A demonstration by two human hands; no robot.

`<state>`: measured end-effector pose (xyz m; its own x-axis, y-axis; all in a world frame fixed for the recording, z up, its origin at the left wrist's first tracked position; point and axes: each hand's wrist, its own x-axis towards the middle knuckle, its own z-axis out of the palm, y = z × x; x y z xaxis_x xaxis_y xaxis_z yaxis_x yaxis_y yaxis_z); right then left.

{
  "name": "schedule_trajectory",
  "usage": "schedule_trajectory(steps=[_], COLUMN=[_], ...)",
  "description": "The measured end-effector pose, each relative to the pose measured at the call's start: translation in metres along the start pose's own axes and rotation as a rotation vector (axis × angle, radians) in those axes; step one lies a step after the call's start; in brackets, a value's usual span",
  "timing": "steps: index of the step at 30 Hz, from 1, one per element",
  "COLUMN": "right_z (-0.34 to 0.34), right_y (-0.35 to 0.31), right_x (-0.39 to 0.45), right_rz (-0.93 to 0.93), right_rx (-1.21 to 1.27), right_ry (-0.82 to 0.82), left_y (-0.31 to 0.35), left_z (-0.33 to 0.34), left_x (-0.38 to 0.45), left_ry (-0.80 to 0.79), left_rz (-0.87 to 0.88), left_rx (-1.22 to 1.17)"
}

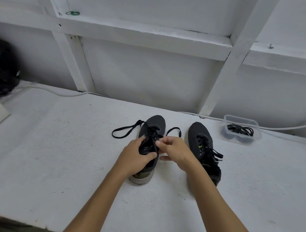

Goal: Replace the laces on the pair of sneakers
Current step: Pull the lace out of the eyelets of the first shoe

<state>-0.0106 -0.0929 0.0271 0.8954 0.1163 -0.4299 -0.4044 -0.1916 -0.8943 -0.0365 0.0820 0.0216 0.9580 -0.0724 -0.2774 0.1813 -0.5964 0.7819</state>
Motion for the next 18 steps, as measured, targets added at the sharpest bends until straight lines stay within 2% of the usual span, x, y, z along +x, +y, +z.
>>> schedule_trajectory(steps=[4,11,18], right_z=[0.003,0.006,0.008], right_y=[0.009,0.013,0.017], right_x=[0.001,0.001,-0.004], right_rz=[-0.005,-0.061,-0.078], right_rx=[0.067,0.068,0.072], right_ry=[0.021,0.066,0.06], left_y=[0.004,0.009,0.018], left_z=[-0.002,0.0,0.004], left_x=[-0.002,0.007,0.016], left_ry=[0.072,0.119,0.148], left_rz=[0.017,0.098,0.047], left_rx=[-0.056,0.042,0.109])
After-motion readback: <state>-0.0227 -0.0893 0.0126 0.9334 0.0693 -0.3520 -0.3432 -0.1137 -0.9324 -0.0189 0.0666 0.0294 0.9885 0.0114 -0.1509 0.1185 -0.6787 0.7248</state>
